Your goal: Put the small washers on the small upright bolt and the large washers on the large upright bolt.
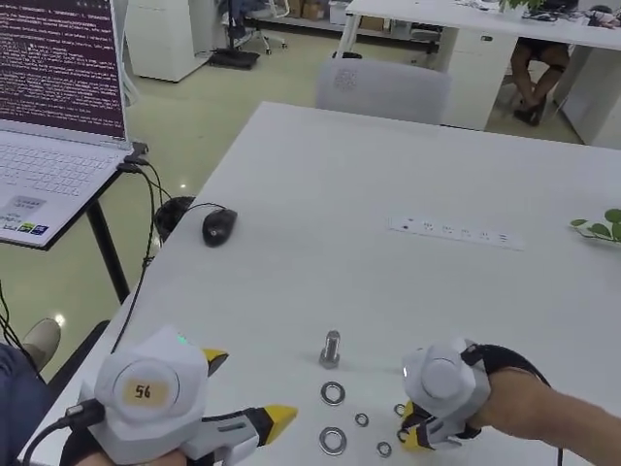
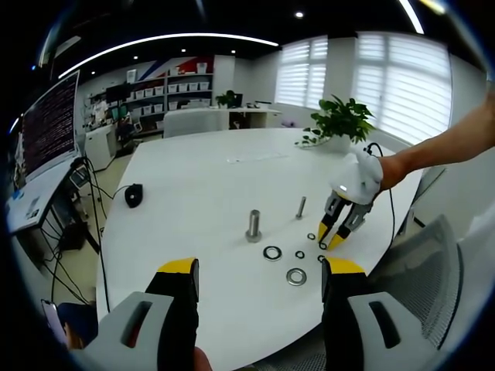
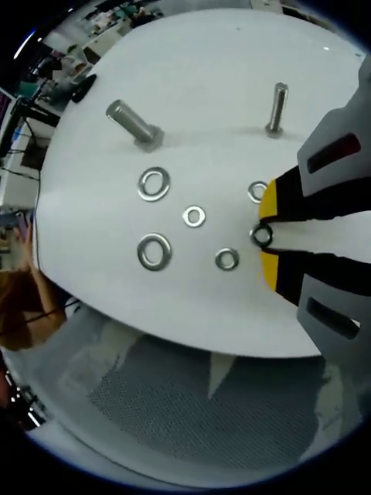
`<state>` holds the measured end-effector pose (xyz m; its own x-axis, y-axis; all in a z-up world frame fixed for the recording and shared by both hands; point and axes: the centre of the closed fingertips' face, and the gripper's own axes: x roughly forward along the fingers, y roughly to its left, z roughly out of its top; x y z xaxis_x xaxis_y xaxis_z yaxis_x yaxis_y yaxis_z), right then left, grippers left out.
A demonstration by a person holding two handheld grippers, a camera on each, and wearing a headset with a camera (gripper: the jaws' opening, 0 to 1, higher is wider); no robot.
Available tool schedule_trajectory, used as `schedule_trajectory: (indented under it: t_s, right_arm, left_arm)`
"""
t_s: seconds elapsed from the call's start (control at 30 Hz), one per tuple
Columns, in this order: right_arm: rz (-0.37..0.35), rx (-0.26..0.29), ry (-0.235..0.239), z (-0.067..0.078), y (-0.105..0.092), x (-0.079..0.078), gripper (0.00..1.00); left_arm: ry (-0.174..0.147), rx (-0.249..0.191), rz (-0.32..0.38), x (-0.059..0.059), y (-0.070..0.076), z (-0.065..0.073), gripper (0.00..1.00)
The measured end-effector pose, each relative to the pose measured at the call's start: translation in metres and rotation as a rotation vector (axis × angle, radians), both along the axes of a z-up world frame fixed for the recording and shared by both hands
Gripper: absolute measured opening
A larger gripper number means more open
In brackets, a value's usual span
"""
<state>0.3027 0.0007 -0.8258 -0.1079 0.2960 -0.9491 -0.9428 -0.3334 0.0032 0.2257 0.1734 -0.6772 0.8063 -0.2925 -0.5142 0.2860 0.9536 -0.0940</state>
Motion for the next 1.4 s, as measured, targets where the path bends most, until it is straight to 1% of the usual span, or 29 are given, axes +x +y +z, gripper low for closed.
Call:
schedule_trajectory:
  t_s: [0.07,0.17,0.27,0.33,0.37,0.43,0.53,0.67,0.83,0.93,1.03,1.07,1.13,1.33,1.4]
  right_arm:
    - [-0.003,0.001,-0.002,0.0,0.0,0.0,0.15]
    - [-0.02,0.019,-0.001,0.0,-0.001,0.0,0.14]
    - [-0.089,0.046,0.009,0.0,0.0,0.001,0.14]
    - [-0.113,0.048,0.014,0.0,0.0,0.001,0.14]
    - [-0.106,0.047,0.014,0.0,0.001,0.001,0.14]
    - [-0.045,0.039,0.003,0.0,0.0,0.001,0.15]
    - [-0.008,0.033,0.006,0.0,0.001,-0.002,0.17]
    - [0.045,0.017,-0.003,0.0,0.001,-0.002,0.17]
    - [0.049,0.011,-0.001,0.0,0.002,0.0,0.15]
    - [0.053,0.012,-0.01,0.0,0.001,-0.001,0.14]
    - [0.013,0.03,-0.007,0.001,0.001,-0.001,0.14]
    - [-0.026,0.046,0.002,0.001,0.002,0.0,0.14]
    - [-0.081,0.06,0.014,0.001,0.001,0.0,0.14]
    - [-0.145,0.071,0.019,0.001,-0.004,0.002,0.14]
    - [-0.16,0.079,0.017,0.006,-0.006,0.003,0.14]
  left_arm:
    - [0.0,-0.002,0.003,0.0,0.001,-0.001,0.64]
    - [0.0,-0.003,0.004,0.001,0.001,-0.002,0.64]
    - [0.0,-0.004,0.002,0.001,-0.001,-0.002,0.64]
    - [0.0,-0.006,0.002,0.001,-0.001,-0.002,0.64]
    - [0.0,-0.006,0.002,0.001,-0.001,-0.002,0.64]
    - [0.002,-0.006,0.001,0.001,0.0,-0.002,0.64]
    - [0.004,-0.005,0.0,0.0,0.0,-0.003,0.64]
    - [0.002,-0.005,0.006,0.0,0.002,-0.002,0.64]
    - [0.001,-0.006,0.008,0.002,0.002,-0.003,0.63]
    - [0.001,-0.005,0.007,0.002,0.001,-0.003,0.63]
    - [-0.001,-0.008,0.011,0.001,0.001,-0.002,0.63]
    - [-0.001,-0.009,0.013,0.001,0.002,-0.002,0.63]
    - [-0.001,-0.008,0.016,0.001,0.003,-0.002,0.63]
    - [0.001,-0.007,0.029,-0.002,0.01,-0.002,0.63]
    - [0.001,-0.006,0.032,-0.002,0.012,-0.002,0.63]
